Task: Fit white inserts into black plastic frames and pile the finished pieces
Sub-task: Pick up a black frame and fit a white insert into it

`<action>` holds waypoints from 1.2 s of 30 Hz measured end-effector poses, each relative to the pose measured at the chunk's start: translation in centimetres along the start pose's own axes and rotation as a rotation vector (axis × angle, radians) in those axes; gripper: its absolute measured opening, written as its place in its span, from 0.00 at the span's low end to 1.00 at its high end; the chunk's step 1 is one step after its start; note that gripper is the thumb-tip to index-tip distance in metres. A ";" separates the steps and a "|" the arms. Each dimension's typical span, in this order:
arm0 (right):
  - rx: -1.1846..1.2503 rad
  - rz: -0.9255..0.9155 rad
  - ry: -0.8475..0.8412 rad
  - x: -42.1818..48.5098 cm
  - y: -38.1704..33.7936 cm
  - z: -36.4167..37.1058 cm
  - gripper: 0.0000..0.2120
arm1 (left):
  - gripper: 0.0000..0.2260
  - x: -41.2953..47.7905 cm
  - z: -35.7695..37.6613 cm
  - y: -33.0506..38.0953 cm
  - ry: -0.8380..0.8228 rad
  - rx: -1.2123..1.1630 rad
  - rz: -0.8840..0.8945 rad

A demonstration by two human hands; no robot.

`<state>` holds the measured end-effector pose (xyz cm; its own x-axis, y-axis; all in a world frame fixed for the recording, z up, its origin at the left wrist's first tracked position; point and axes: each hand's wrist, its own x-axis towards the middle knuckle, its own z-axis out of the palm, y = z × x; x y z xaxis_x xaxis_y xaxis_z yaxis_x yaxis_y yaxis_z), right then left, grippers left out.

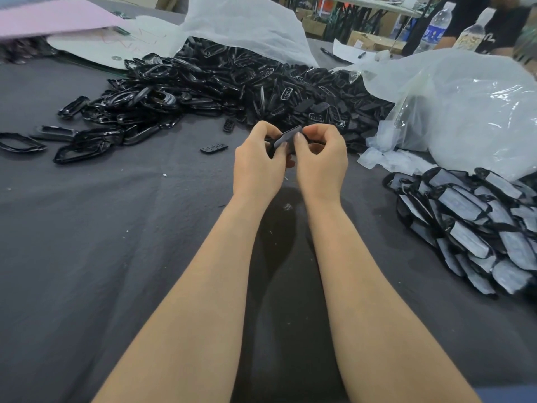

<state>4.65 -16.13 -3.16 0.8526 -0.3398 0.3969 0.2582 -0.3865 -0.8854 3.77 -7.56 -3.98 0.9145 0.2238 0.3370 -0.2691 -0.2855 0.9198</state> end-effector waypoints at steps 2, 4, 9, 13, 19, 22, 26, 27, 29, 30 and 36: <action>0.000 0.000 -0.006 0.0 0.0 0.0 0.03 | 0.13 0.0 0.0 0.1 0.001 0.000 0.012; 0.014 0.019 -0.030 0.0 -0.1 0.0 0.04 | 0.13 -0.1 0.0 0.1 -0.002 -0.005 0.016; 0.055 0.057 -0.085 0.3 -0.2 -0.2 0.03 | 0.13 -0.1 0.0 0.2 0.003 -0.039 0.007; 0.030 -0.044 -0.042 -0.3 -0.5 -0.1 0.05 | 0.13 -0.1 -0.2 0.3 0.043 -0.055 -0.007; 0.028 -0.155 -0.036 -0.8 -0.8 0.0 0.06 | 0.12 -0.1 -0.3 0.2 0.074 -0.070 -0.037; 0.070 -0.137 -0.049 -0.7 -0.7 -0.1 0.03 | 0.13 -0.1 -0.3 0.2 0.074 -0.090 -0.021; 0.077 -0.069 -0.067 -0.1 -0.5 -0.5 0.03 | 0.09 -0.1 -0.2 0.1 0.049 -0.078 0.009; 0.068 -0.058 -0.069 0.0 -0.4 -0.5 0.02 | 0.08 -0.1 -0.1 0.1 0.039 -0.070 0.017; 0.061 -0.036 -0.069 0.2 -0.2 -0.5 0.02 | 0.07 -0.2 -0.1 0.0 0.020 -0.051 0.034; 0.063 -0.024 -0.065 0.2 -0.1 -0.5 0.02 | 0.07 -0.2 -0.1 0.0 0.011 -0.045 0.042; 0.283 0.227 -0.081 0.9 0.3 -0.6 0.05 | 0.05 -0.1 -0.2 0.0 -0.056 -0.069 0.034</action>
<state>5.22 -17.11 -2.94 0.9328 -0.3167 0.1720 0.1638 -0.0527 -0.9851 3.64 -7.36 -3.99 0.9193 0.1623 0.3585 -0.3189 -0.2267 0.9203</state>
